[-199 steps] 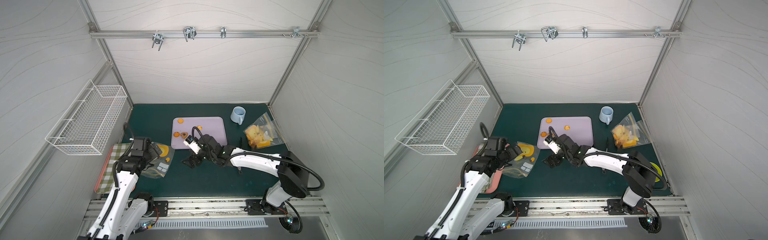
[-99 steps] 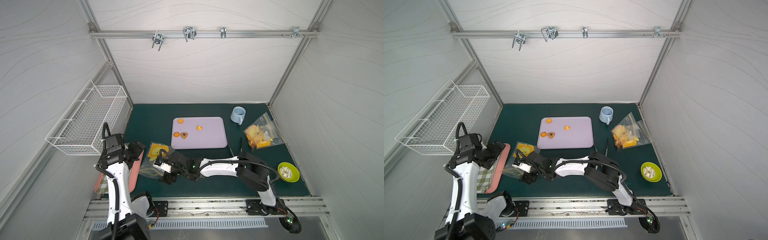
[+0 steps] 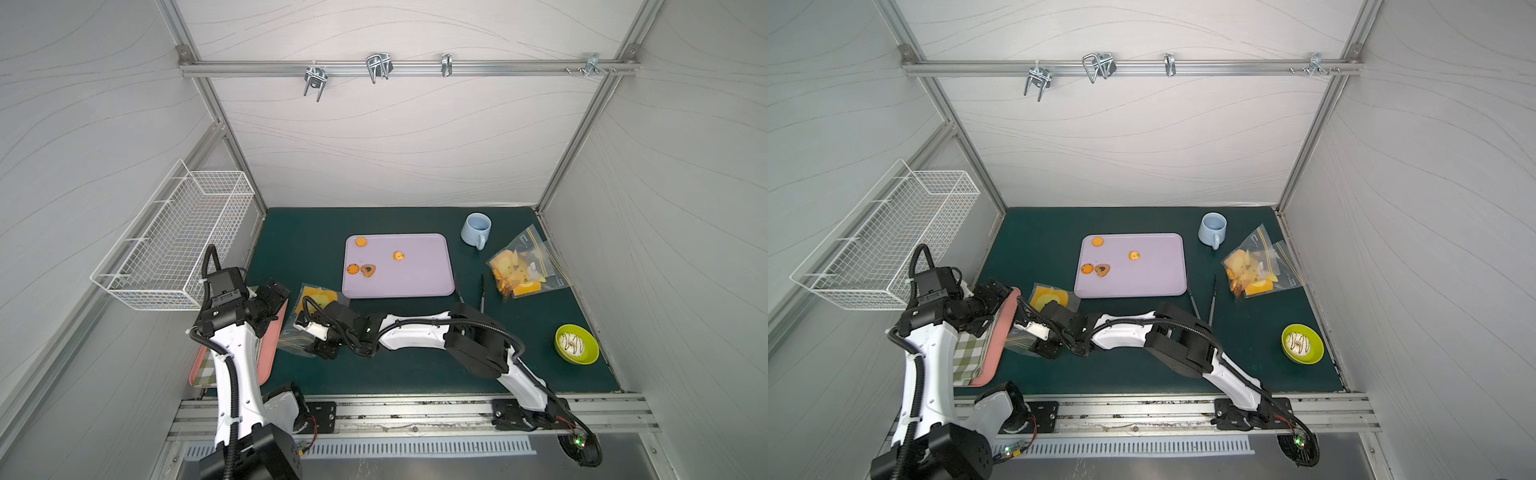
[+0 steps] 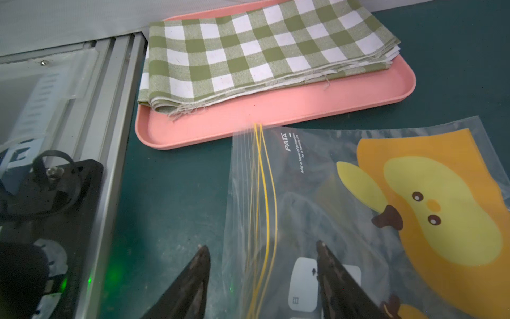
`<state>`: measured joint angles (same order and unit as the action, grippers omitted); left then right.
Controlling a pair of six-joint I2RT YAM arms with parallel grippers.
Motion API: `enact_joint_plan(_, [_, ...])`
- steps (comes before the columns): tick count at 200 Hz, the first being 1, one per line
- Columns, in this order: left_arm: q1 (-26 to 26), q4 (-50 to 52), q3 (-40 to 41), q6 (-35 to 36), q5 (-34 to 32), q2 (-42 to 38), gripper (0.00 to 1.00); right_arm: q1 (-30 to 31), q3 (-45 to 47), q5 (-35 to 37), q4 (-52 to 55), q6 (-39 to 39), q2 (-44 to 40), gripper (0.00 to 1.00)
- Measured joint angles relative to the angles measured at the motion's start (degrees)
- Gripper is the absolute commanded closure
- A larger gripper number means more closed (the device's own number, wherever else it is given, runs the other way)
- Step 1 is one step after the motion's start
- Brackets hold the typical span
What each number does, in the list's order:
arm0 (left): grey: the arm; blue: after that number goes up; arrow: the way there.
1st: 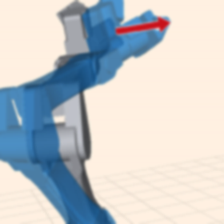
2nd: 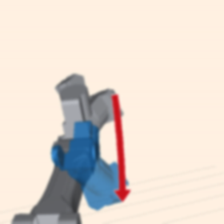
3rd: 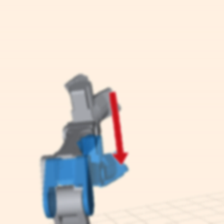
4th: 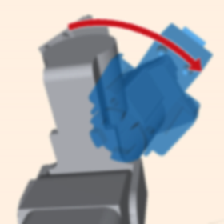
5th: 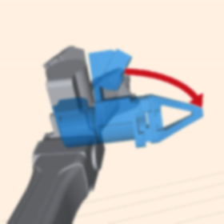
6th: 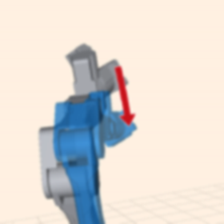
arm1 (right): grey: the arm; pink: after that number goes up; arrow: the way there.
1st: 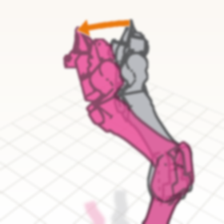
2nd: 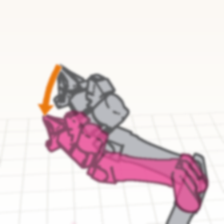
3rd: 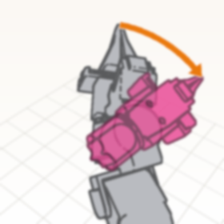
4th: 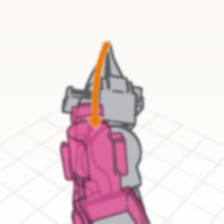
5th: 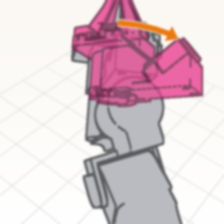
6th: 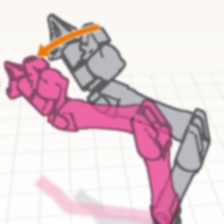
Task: Put the cookies into a resealable bag to prevent moisture
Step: Pick up the ziploc bag from the center of the board.
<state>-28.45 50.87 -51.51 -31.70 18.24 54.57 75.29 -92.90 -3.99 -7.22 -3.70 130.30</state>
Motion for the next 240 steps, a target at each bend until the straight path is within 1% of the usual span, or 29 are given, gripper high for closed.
enact_joint_plan(5, [0.0,0.0,0.0,0.0,0.0,0.0,0.05,0.0,0.0,0.2,0.1,-0.2,0.2,0.50])
enact_joint_plan(22, [0.0,-0.2,0.0,0.0,0.3,0.1,0.05,0.0,0.0,1.2,0.5,-0.7,0.6,0.63])
enact_joint_plan(32, [0.0,-0.2,0.0,0.0,0.3,0.2,0.05,0.0,0.0,1.9,0.7,-0.5,0.7,0.77])
enact_joint_plan(57, [0.0,-0.3,0.0,0.0,0.5,0.3,0.05,0.0,0.3,3.8,0.3,-0.3,0.6,1.00])
enact_joint_plan(88, [0.0,-0.6,-0.1,0.1,1.8,0.4,0.03,0.0,4.1,5.8,-0.2,2.1,-1.6,1.00])
enact_joint_plan(106, [2.0,-0.8,-1.0,0.3,2.8,1.0,0.02,-0.1,7.4,7.4,0.5,4.3,-5.6,1.00])
enact_joint_plan(127, [5.8,-2.9,-4.2,1.2,4.7,1.9,0.01,-0.8,11.4,8.7,2.6,8.5,-13.9,1.00])
enact_joint_plan(155, [10.0,-7.8,-9.1,1.3,6.4,2.4,0.01,-3.4,16.1,9.3,4.2,16.4,-28.4,1.00])
enact_joint_plan(172, [13.4,-9.9,-11.8,1.3,6.5,2.3,0.01,-6.5,19.0,9.7,4.7,22.3,-36.5,1.00])
enact_joint_plan(201, [18.9,-11.2,-15.3,1.4,5.9,2.5,0.01,-10.8,25.3,12.2,7.1,32.7,-46.9,1.00])
enact_joint_plan(217, [23.7,-11.5,-17.0,1.7,4.4,2.7,0.01,-11.8,29.2,14.4,8.7,39.2,-51.6,1.00])
enact_joint_plan(240, [31.4,-12.4,-17.6,1.7,1.9,2.9,0.01,-12.1,33.1,17.7,9.7,46.4,-55.5,1.00])
